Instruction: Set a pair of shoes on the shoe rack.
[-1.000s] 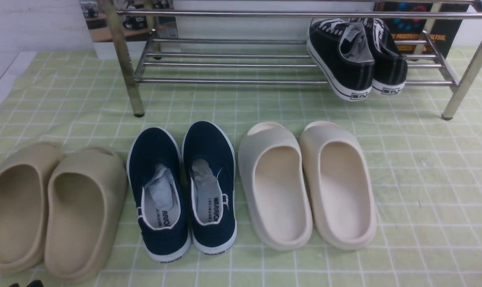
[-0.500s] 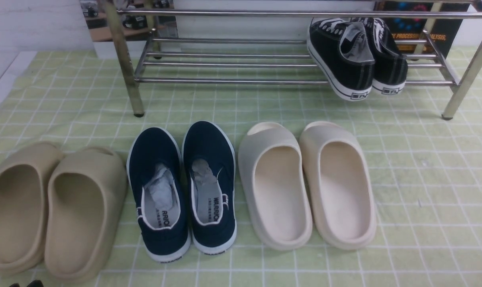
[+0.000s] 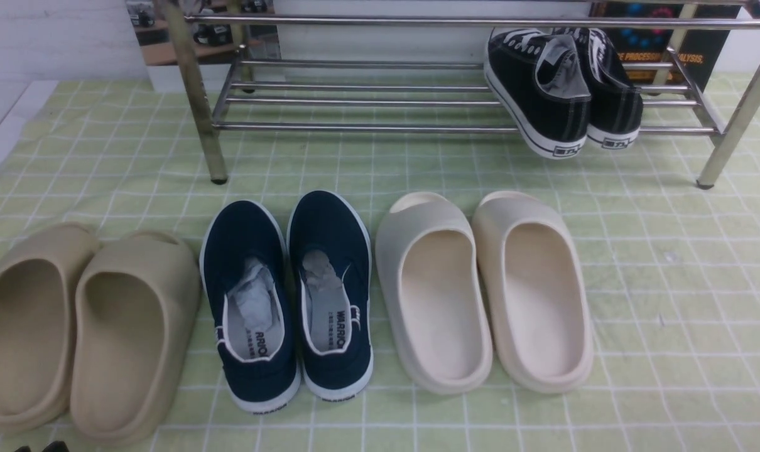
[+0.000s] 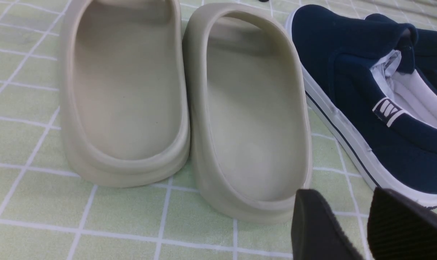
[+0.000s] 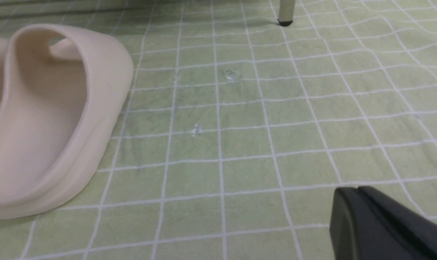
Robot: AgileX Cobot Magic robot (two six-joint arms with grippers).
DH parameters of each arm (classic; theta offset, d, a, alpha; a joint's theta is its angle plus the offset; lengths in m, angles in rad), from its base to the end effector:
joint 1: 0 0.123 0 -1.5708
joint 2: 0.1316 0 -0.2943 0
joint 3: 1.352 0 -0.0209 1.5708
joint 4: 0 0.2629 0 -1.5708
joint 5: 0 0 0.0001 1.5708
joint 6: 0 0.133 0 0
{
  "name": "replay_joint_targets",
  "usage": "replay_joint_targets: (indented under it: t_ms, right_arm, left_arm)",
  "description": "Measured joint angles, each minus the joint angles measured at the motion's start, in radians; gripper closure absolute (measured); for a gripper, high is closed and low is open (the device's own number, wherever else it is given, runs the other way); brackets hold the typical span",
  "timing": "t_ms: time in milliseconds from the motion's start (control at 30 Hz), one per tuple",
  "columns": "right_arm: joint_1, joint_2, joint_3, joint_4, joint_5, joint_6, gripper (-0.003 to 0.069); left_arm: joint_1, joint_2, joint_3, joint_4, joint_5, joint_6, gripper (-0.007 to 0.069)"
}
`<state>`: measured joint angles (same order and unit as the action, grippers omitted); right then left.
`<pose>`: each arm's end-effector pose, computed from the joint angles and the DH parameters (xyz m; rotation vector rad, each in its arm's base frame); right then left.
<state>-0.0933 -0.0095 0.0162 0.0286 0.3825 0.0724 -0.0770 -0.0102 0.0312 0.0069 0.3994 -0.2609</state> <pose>0.0949 -0.0075 0.1612 0.1724 1.8647 0.0139 0.0942 -0.0069 0.1533 -0.1712 1.9025 -0.2219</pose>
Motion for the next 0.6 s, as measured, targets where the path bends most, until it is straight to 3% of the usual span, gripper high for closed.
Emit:
replay_joint_targets:
  t_ms: [200, 500, 600]
  right_arm:
    - [-0.055, 0.0, 0.0, -0.001, 0.0, 0.0, 0.0659]
    - [-0.046, 0.0, 0.0, 0.0, 0.0, 0.0, 0.0654]
    - [-0.002, 0.0, 0.0, 0.0, 0.0, 0.0, 0.0653]
  left_arm:
    - [0.0, 0.0, 0.0, 0.0, 0.0, 0.0, 0.0386]
    - [0.0, 0.0, 0.0, 0.0, 0.0, 0.0, 0.0386]
    - [0.0, 0.0, 0.0, 0.0, 0.0, 0.0, 0.0386]
